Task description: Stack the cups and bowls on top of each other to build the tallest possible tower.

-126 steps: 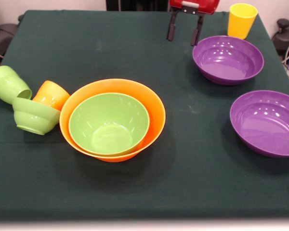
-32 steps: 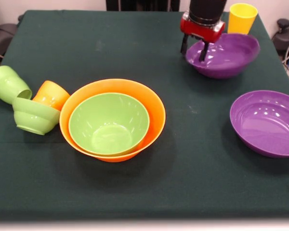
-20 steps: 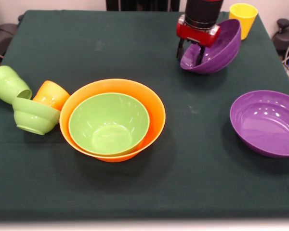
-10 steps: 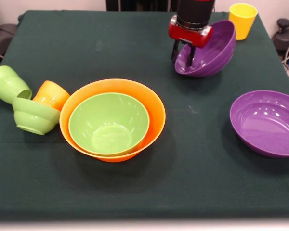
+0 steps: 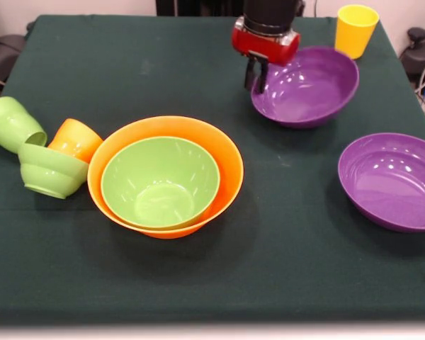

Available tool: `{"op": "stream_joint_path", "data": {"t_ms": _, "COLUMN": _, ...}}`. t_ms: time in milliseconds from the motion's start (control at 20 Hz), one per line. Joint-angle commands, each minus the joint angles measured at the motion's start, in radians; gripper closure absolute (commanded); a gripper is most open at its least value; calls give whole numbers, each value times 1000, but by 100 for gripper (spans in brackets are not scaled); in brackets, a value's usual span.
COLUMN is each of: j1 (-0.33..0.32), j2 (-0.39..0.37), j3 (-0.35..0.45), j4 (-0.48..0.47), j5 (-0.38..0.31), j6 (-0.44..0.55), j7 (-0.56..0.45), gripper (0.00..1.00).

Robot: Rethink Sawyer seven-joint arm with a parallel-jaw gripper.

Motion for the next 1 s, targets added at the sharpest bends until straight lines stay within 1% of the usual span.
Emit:
{"op": "stream_joint_path", "data": {"t_ms": 50, "j1": -84, "j2": -101, "j3": 129, "j4": 66, "j5": -70, "j6": 60, "j7": -43, "gripper": 100}}
{"op": "stream_joint_path", "data": {"t_ms": 150, "j1": -132, "j2": -152, "j3": 162, "j4": 94, "j5": -73, "j6": 78, "j7": -56, "gripper": 100}}
{"op": "stream_joint_path", "data": {"t_ms": 300, "j1": -178, "j2": -212, "j3": 193, "j4": 129, "j5": -70, "j6": 109, "j7": -64, "gripper": 100}}
{"op": "stream_joint_path", "data": {"t_ms": 350, "j1": -196, "j2": -246, "j3": 210, "j4": 146, "j5": -66, "j6": 131, "j7": -73, "gripper": 100}}
{"op": "stream_joint_path", "data": {"t_ms": 550, "j1": -234, "j2": -328, "j3": 246, "j4": 178, "j5": -51, "j6": 211, "j7": -102, "gripper": 100}}
{"op": "stream_joint_path", "data": {"t_ms": 1000, "j1": -295, "j2": -365, "j3": 293, "j4": 192, "j5": -70, "j6": 246, "j7": -119, "gripper": 100}}
